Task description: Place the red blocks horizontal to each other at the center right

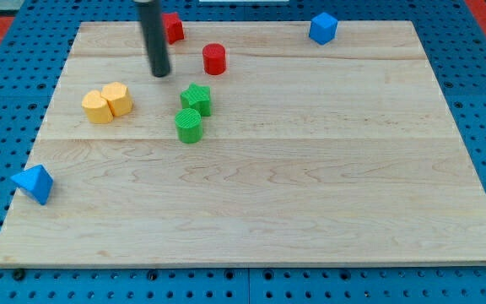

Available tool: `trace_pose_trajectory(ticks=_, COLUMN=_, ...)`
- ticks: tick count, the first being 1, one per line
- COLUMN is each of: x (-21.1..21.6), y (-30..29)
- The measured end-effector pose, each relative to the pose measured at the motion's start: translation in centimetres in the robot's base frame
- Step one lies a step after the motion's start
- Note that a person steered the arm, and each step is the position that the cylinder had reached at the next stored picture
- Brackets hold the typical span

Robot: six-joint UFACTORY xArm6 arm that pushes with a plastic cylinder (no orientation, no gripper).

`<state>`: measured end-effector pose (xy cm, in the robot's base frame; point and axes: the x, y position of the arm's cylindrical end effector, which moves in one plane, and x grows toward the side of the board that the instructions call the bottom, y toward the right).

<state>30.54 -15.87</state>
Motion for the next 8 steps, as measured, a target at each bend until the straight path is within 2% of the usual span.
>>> trace_pose_trajectory(ticks=1, x=-6.6, y=-4.4)
trace_pose_trajectory(ticks=2, x=-11.3, y=-3.3)
trace_pose_trajectory(ticks=3, x=-11.2, y=3.6)
trace_pose_trajectory(ticks=4, x=-7.6, y=15.4)
trace_pose_trajectory(ticks=5, x=-1.4, y=20.0)
trace_pose_trajectory(ticks=6, x=1.2, y=25.4)
trace_pose_trajectory(ticks=7, x=2.4, y=29.2)
trace_pose_trajectory(ticks=8, x=0.9, y=29.5)
